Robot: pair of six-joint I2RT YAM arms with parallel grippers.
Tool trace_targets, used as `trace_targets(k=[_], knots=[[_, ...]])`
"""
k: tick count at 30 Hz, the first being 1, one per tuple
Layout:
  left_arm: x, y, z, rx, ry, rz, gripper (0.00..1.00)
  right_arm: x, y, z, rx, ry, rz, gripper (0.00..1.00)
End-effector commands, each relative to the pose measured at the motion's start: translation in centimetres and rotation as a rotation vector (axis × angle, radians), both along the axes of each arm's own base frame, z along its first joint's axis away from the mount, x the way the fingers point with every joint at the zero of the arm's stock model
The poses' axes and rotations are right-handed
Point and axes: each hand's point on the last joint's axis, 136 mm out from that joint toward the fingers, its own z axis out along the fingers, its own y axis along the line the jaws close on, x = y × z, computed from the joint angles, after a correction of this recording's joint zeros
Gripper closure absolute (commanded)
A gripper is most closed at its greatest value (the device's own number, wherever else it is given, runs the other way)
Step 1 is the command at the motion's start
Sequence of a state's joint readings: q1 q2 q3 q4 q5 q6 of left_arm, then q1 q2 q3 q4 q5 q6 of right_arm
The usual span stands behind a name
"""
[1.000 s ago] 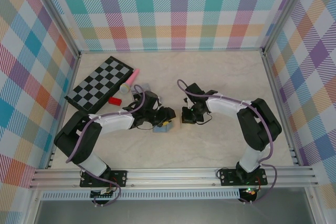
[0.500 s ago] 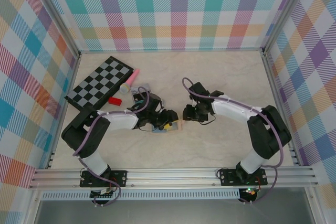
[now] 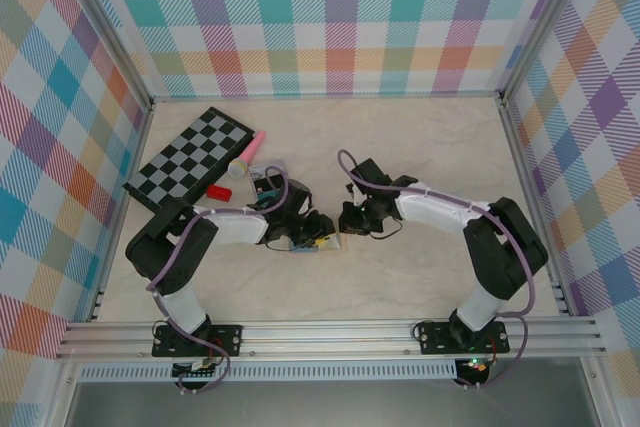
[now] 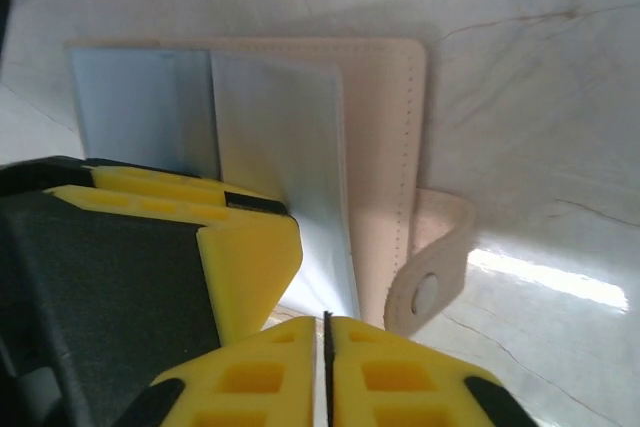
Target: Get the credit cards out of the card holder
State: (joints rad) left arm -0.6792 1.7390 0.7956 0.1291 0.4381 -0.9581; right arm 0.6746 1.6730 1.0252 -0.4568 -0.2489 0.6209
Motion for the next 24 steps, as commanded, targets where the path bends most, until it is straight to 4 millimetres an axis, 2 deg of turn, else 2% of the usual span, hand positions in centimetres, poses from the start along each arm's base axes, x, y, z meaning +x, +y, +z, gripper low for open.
trace_targets(k=[1, 6, 8, 13, 18, 24], knots=[[-0.7, 0.8, -1.5, 0.065, 0.041, 0.013, 0.78, 0.4, 1.6, 0.2, 0.028, 0.01, 0.008, 0.92], [-0.8, 1.0, -1.2, 0.066, 0.043, 0.013, 0.86, 0.4, 1.7, -1.8, -0.016, 0.064, -0.007, 0.95], [-0.8, 1.0, -0.5, 0.054, 0.036, 0.007, 0.89, 0.5, 1.5, -2.6, -0.042, 0.079, -0.016, 0.96], [-0.3, 3.1, 1.3, 0.047, 0.022, 0.043, 0.91, 0.6, 0.5, -4.2, -0.108, 0.083, -0.026, 0.97], [-0.4, 5.8, 2.9, 0.099, 0.003, 0.067, 0.82, 0.5, 0.1, -4.8, -0.137, 0.087, -0.026, 0.98], [-1.2, 11.1, 2.0, 0.334, 0.03, 0.139, 0.63, 0.5, 0.0, -4.9, -0.141, 0.088, -0.026, 0.98]])
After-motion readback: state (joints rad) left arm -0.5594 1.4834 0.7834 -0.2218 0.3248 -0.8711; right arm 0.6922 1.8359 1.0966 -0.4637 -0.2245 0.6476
